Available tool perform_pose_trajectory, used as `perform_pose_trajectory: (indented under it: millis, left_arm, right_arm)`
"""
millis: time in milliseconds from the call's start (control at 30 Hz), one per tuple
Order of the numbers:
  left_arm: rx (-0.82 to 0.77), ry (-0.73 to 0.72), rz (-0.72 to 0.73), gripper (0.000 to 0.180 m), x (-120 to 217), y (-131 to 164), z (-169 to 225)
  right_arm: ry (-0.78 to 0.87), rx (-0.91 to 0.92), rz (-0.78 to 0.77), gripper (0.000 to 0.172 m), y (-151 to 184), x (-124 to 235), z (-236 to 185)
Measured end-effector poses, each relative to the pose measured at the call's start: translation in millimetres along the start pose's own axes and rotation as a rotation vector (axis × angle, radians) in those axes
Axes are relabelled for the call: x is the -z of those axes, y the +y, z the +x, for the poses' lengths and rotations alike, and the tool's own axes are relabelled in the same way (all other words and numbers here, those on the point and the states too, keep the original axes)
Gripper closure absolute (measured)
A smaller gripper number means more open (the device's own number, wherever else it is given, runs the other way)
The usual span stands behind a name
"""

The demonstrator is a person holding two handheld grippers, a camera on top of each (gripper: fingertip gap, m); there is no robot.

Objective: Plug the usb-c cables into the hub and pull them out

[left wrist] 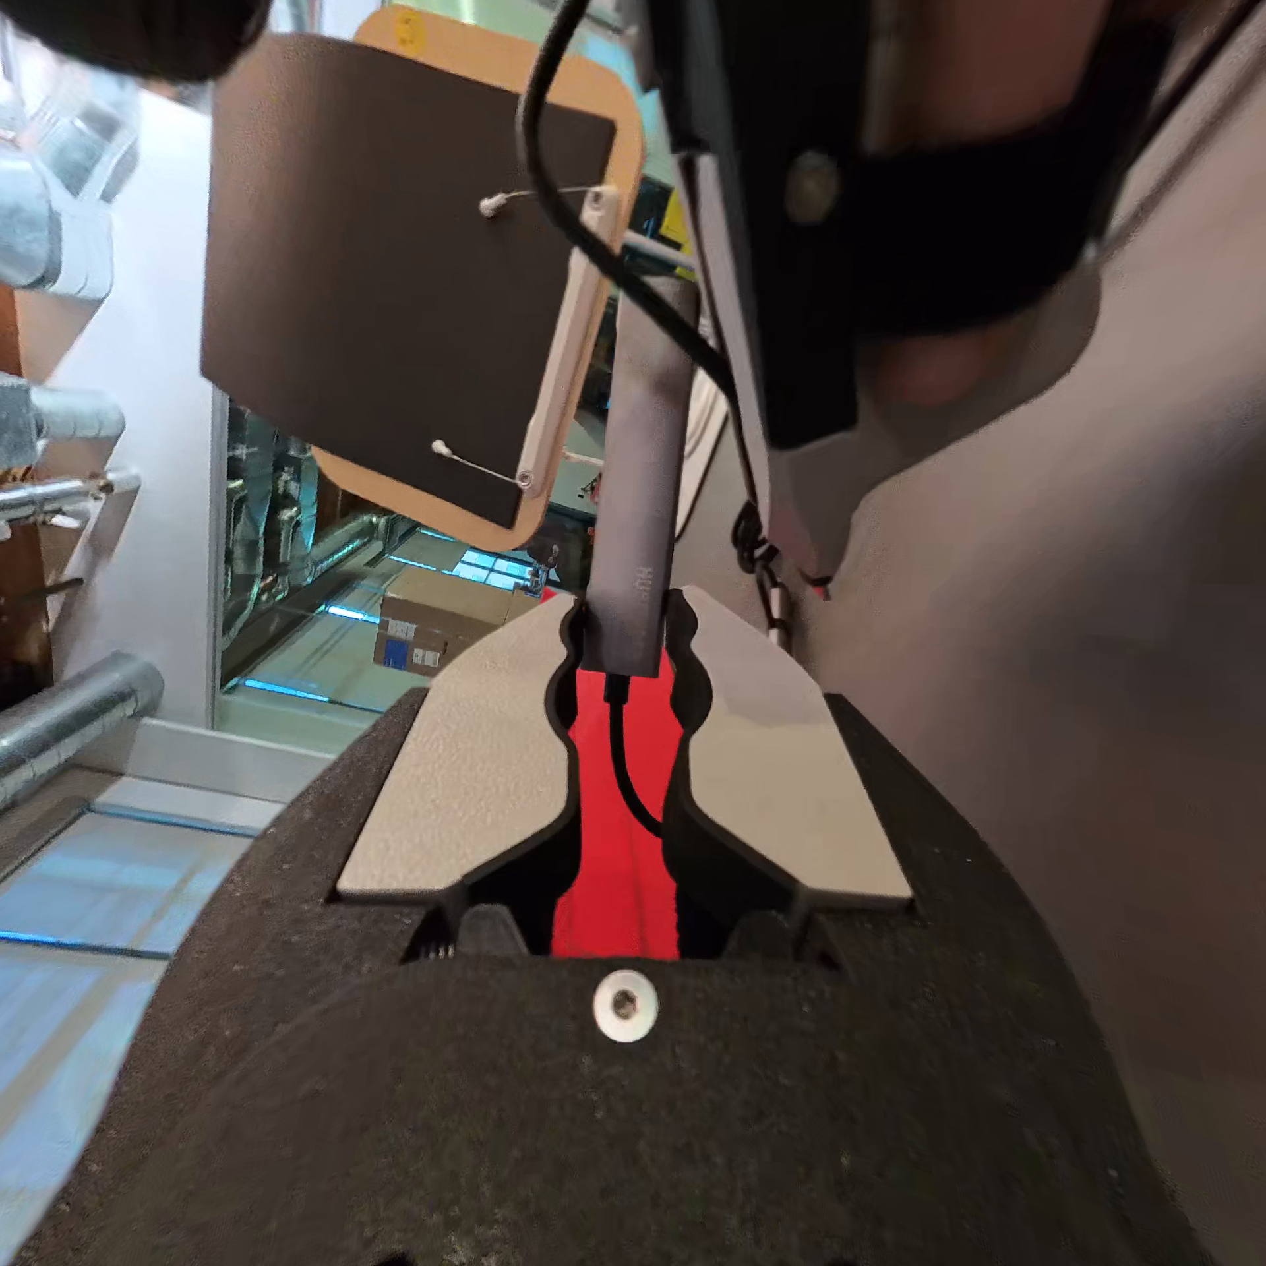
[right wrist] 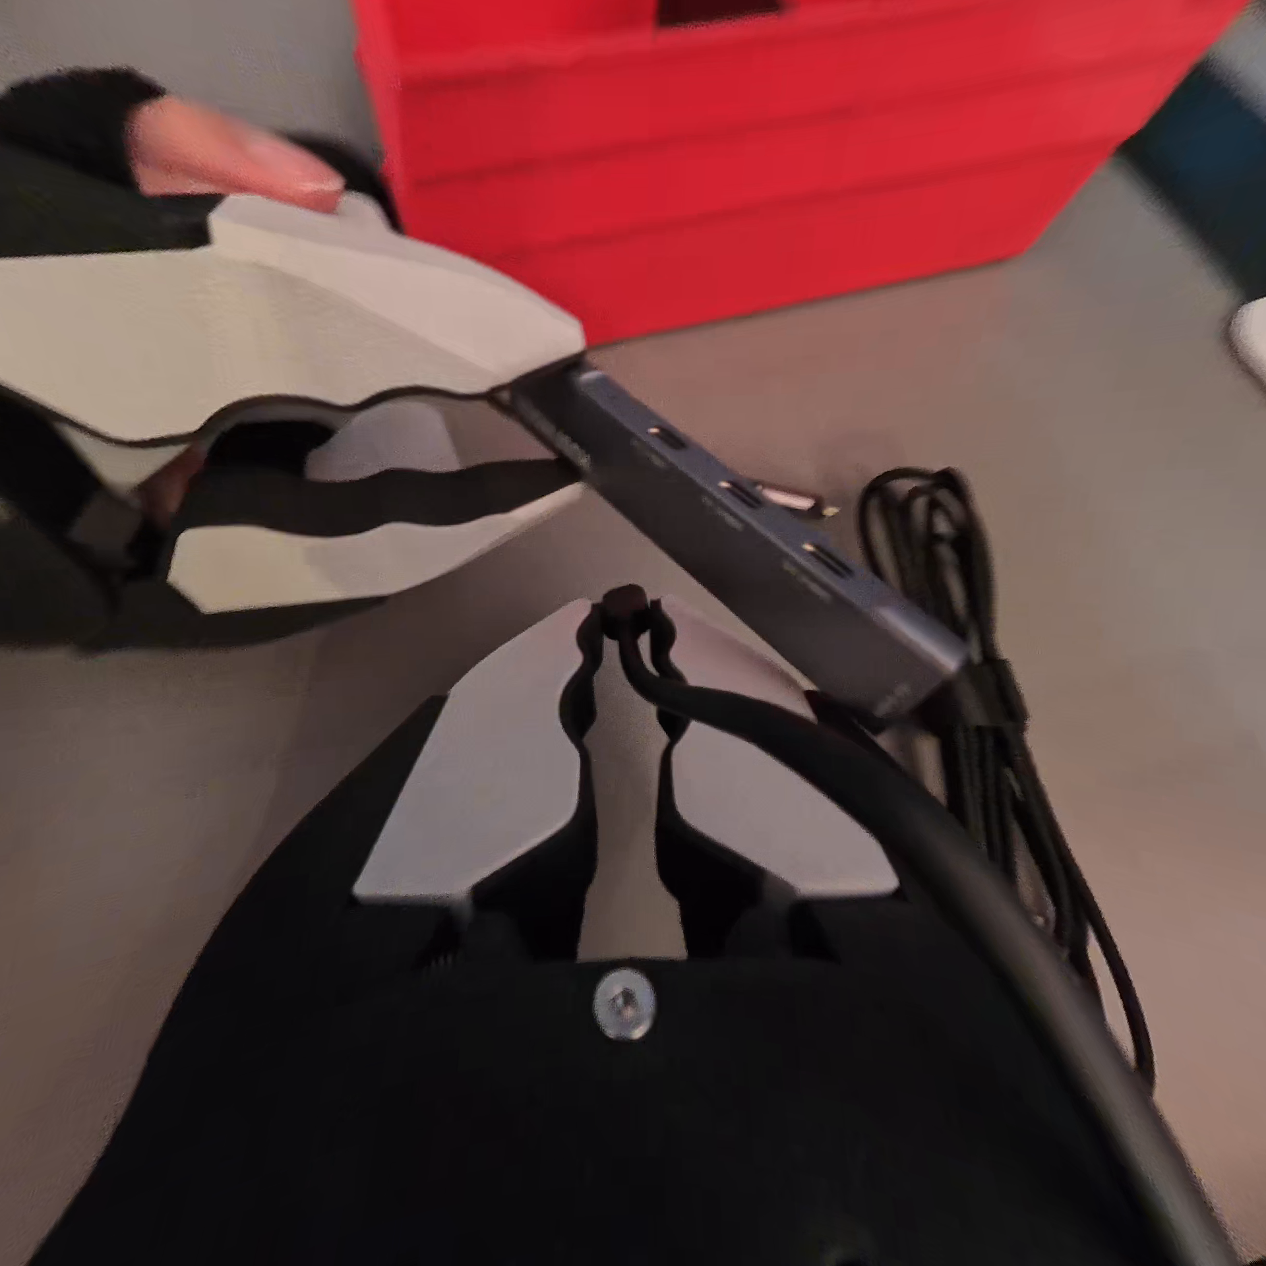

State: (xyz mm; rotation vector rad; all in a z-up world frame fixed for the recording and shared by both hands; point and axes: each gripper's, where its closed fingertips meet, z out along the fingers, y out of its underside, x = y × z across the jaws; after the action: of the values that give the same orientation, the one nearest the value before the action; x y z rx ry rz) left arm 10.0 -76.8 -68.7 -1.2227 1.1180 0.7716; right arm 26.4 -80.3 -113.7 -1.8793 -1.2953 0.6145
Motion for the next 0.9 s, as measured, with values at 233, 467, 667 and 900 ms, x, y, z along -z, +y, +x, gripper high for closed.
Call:
perform_pose_trajectory:
  millis: [233, 467, 667, 900]
  left_arm:
    - [-0.052, -0.076, 0.052, 0.158, 6.4, -16.1, -4.7]
    - [-0.095, -0.114, 0.096, 0.158, 15.9, -22.4, -6.9]
    - [-0.102, -0.109, 0.130, 0.158, 20.7, -26.2, -6.3]
    - [-0.098, -0.081, 0.168, 0.159, 24.5, -30.5, -5.6]
  right_arm:
    - [0.175, 0.027, 0.324, 0.160, -26.8, 5.2, 0.3]
    - [0.291, 0.106, 0.453, 0.160, -33.3, 11.8, 0.2]
    - [0.302, 0.108, 0.517, 0.160, -38.1, 19.1, 2.4]
    - [0.277, 0.085, 0.585, 0.160, -42.6, 25.9, 5.0]
